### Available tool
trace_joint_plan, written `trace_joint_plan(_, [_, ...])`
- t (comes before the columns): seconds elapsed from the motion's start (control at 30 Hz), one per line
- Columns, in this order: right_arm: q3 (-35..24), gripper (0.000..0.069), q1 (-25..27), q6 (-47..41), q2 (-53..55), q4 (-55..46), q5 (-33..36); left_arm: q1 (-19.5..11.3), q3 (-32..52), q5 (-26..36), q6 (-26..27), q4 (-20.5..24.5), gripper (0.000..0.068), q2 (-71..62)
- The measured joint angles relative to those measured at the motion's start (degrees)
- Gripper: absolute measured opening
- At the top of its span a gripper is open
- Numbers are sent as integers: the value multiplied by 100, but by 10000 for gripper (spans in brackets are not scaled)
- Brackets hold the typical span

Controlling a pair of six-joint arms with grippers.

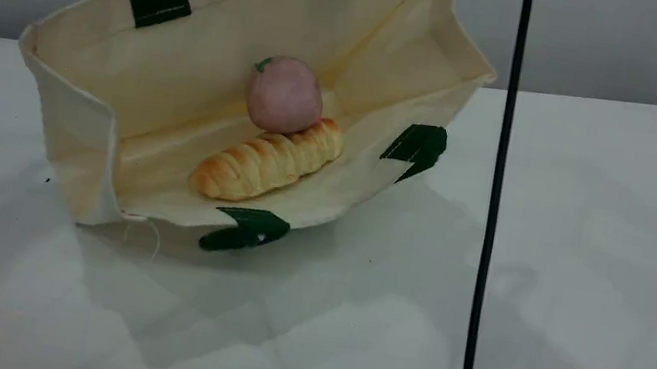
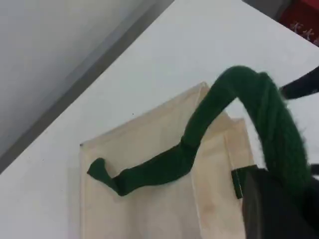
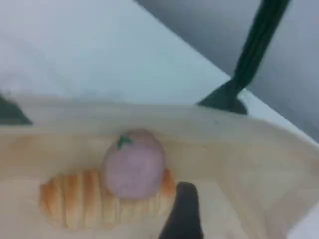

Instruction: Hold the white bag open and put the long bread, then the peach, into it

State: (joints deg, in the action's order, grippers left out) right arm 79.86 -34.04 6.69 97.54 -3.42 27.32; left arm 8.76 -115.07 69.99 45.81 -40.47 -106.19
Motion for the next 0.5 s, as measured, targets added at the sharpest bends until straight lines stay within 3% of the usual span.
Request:
trace_joint_plan(0.2, [0,573,0,-112,-53,0,274,0,0,0,0,-49,139,0])
trace_joint_plan(0.5, [0,573,0,-306,-50,0,291,0,0,-25,0,-43,444,6])
